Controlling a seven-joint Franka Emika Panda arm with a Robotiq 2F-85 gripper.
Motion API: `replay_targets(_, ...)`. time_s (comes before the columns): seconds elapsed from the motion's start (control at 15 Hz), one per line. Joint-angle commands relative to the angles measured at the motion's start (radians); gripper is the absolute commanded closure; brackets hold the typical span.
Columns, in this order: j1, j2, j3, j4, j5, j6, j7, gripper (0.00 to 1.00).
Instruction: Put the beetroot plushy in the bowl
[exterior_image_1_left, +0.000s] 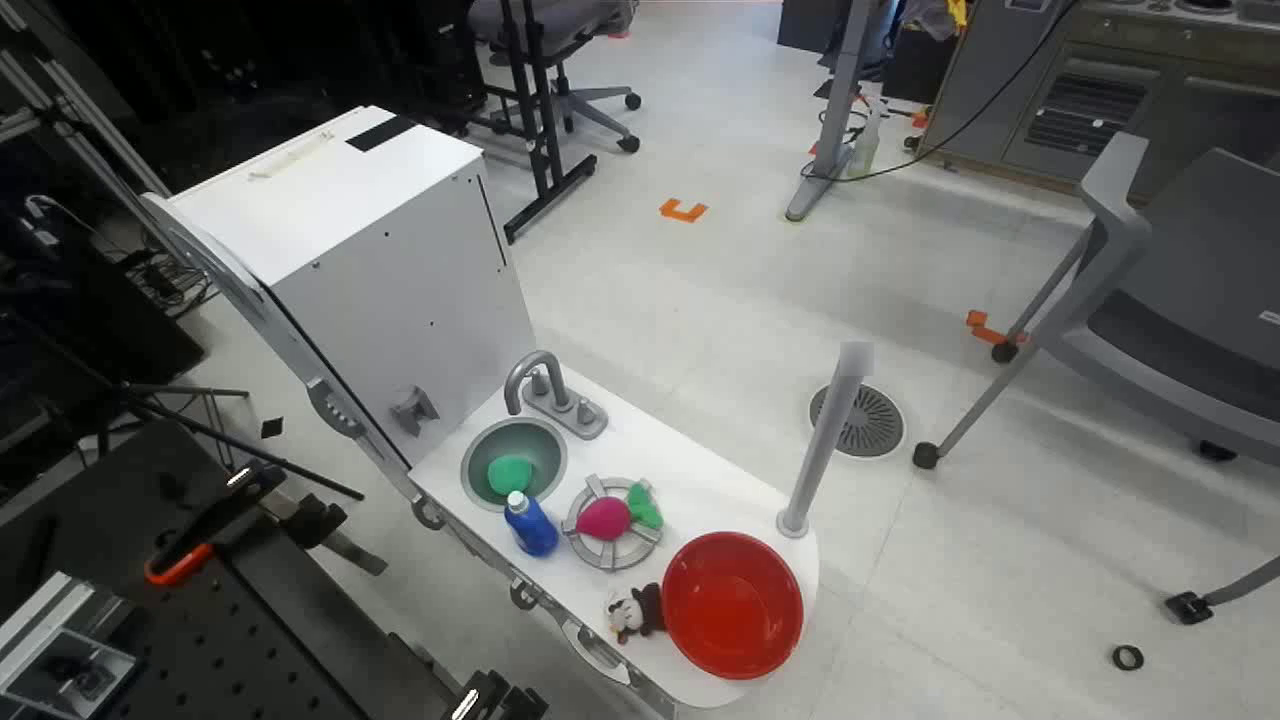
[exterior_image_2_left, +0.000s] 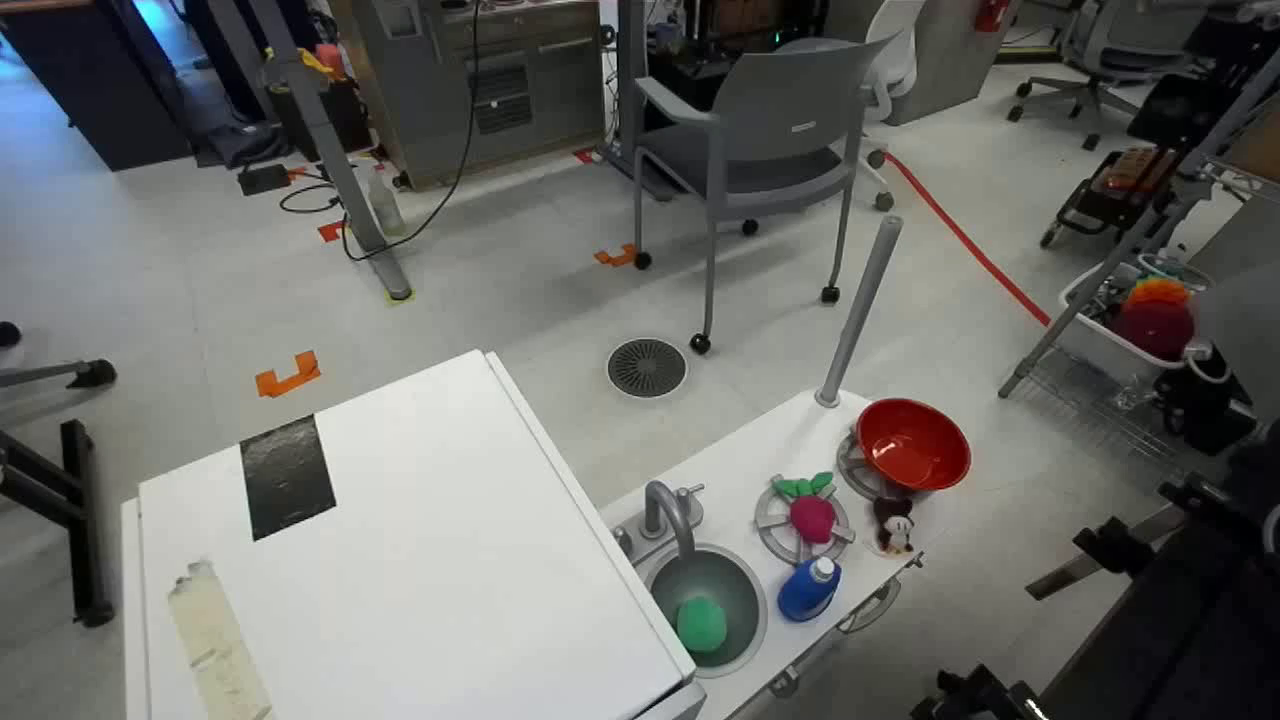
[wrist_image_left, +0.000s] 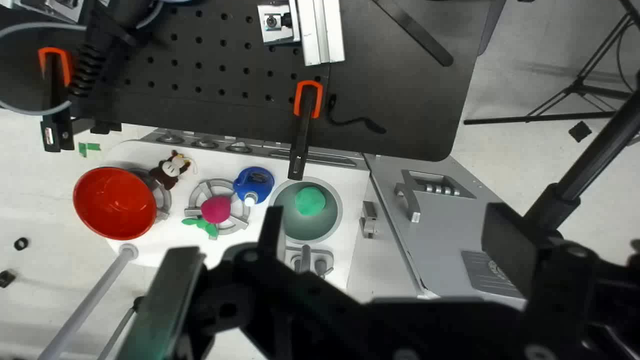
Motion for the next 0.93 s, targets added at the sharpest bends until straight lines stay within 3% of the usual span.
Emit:
replay_targets(0.0, 0.008, 0.001, -0.009, 0.001, -0.007, -0.001, 0.005, 0.0)
replay_targets(0.47, 0.008, 0.001, -0.009, 0.001, -0.007, -0.001, 0.005, 0.0)
replay_targets(0.73, -0.096, 0.069, -0.022, 0.001, -0.086, 0.138, 0.029, 0.0)
replay_targets(0.87, -0.179, 0.136, -0.037, -0.001, -0.157, 0.263, 0.039, 0.0)
